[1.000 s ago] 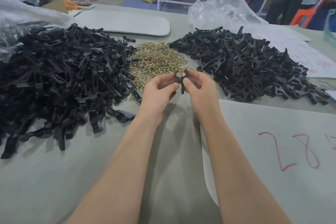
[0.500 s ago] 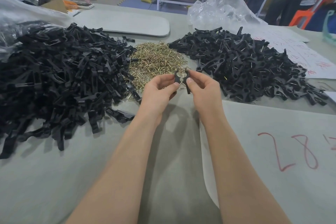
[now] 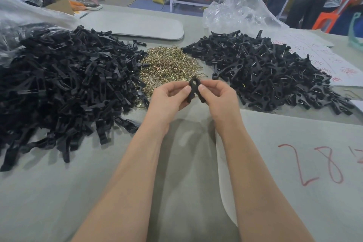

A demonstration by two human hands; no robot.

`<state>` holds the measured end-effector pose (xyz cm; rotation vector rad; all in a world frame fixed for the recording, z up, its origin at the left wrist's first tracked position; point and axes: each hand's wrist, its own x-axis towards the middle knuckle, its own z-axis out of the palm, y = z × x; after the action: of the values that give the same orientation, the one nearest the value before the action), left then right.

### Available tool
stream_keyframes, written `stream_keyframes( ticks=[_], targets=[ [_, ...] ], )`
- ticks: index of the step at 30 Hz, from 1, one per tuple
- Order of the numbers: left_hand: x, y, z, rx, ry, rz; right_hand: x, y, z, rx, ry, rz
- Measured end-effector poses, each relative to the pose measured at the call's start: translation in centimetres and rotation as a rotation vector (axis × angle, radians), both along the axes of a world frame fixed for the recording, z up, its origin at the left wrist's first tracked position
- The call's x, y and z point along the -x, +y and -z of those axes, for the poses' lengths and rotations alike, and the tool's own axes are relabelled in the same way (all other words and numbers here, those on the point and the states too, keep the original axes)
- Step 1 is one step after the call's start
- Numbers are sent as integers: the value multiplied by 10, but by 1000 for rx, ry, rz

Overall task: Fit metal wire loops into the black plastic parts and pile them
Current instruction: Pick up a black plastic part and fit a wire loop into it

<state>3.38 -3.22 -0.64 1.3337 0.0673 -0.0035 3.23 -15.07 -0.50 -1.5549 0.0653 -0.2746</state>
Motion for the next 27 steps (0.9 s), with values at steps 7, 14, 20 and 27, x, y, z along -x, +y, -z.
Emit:
stream_keyframes(
  ticks=[7, 14, 20, 27],
  targets=[
    [4, 6, -9, 236, 125, 158, 0, 3, -4, -389, 102, -237],
    [-4, 14, -6, 463, 136, -106, -11, 7, -7, -17, 118, -60],
    [-7, 23, -6, 874, 150, -255, -23, 31, 12, 978, 267, -1],
    [-4, 21, -10, 955, 247, -184, -28, 23, 15, 901, 179, -21]
  ],
)
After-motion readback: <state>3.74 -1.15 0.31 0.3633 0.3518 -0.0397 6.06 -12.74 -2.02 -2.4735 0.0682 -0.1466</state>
